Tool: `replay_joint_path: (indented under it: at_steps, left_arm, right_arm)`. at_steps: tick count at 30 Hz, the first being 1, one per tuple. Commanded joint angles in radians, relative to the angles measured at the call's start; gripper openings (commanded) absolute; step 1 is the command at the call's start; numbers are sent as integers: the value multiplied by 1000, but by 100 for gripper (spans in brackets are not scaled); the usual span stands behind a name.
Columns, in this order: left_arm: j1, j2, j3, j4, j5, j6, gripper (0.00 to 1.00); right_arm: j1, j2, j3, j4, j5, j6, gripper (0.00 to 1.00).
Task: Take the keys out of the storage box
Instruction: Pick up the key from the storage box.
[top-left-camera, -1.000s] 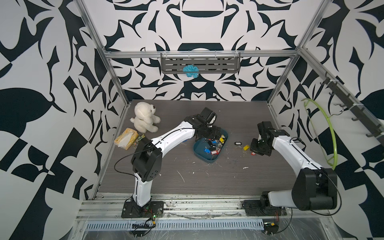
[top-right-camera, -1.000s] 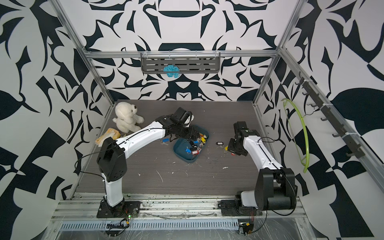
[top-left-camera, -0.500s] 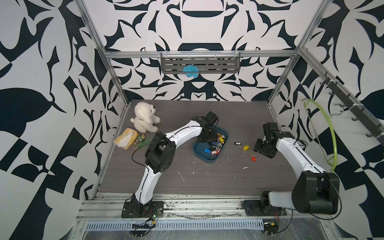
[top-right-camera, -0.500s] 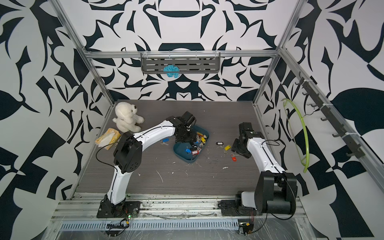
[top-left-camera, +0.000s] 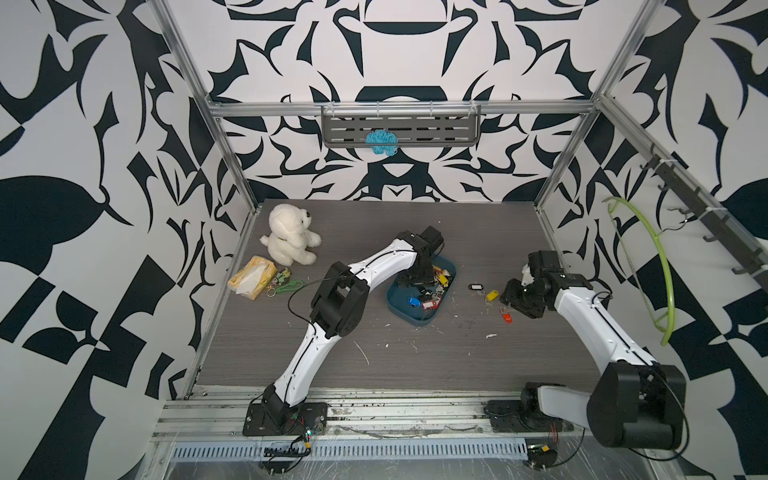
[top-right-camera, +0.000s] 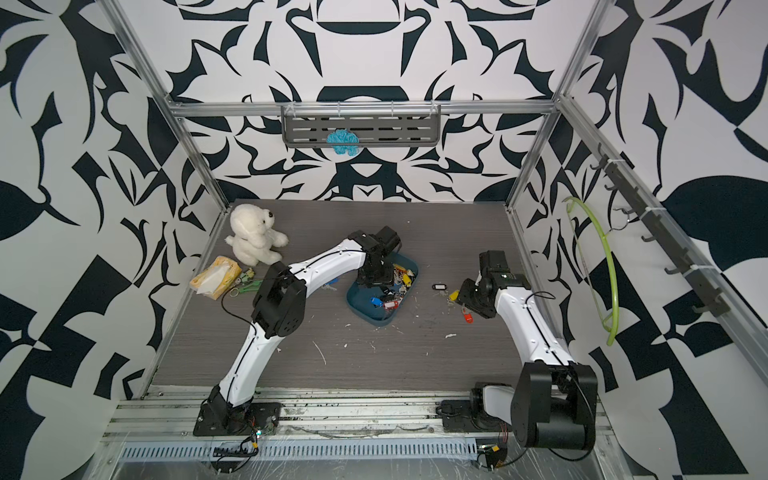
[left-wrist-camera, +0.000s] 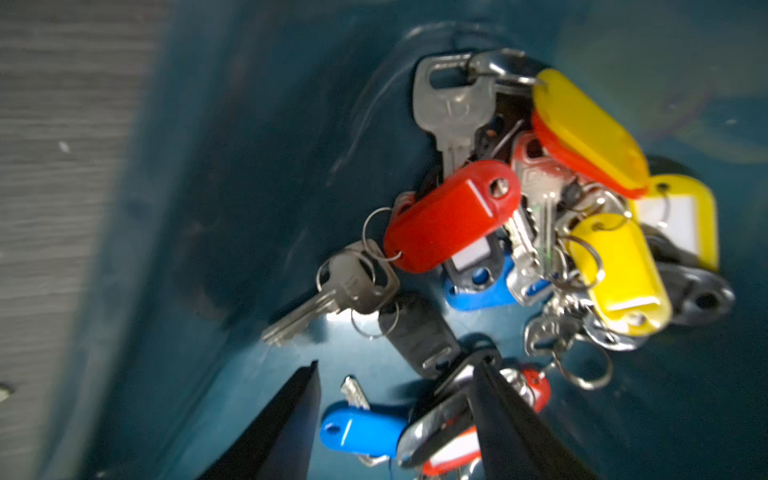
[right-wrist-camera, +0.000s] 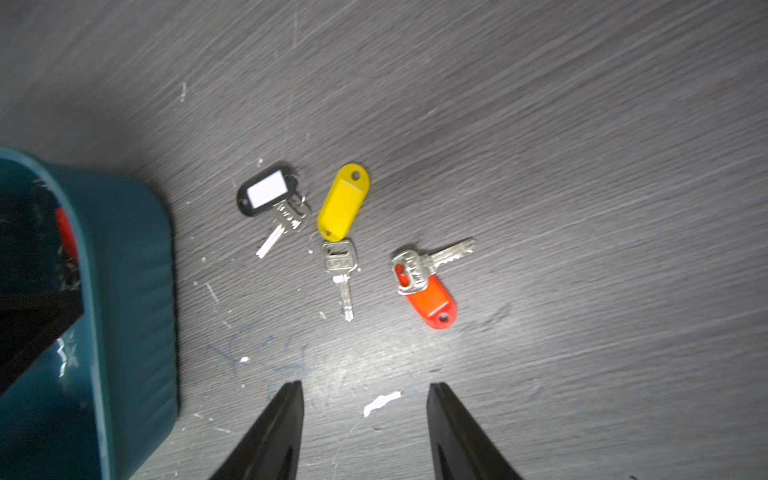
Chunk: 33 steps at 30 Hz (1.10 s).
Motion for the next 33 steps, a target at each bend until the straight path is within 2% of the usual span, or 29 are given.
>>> replay_joint_path:
  at_steps: [1, 8, 13, 16, 26, 33]
  left_arm:
    - [-16, 52, 80, -90, -36, -20, 66]
    - [-36, 158, 223, -183, -103, -29, 66]
    - [-44, 204, 252, -235, -143, -24, 63]
    - [-49, 208, 238, -246, -166, -20, 58]
    - [-55, 198, 233, -239, -181, -12, 30]
    - [-66, 159, 229, -234, -202, -2, 16]
  right_arm:
    - [-1, -35, -9, 29, -49, 18, 54]
    - [-1, -48, -20, 42, -87, 21, 53]
    - [-1, -54, -21, 43, -98, 21, 53]
    - [-1, -57, -24, 45, -103, 23, 53]
    - [-1, -65, -38, 49, -111, 26, 52]
    - [-1, -68, -42, 49, -111, 26, 51]
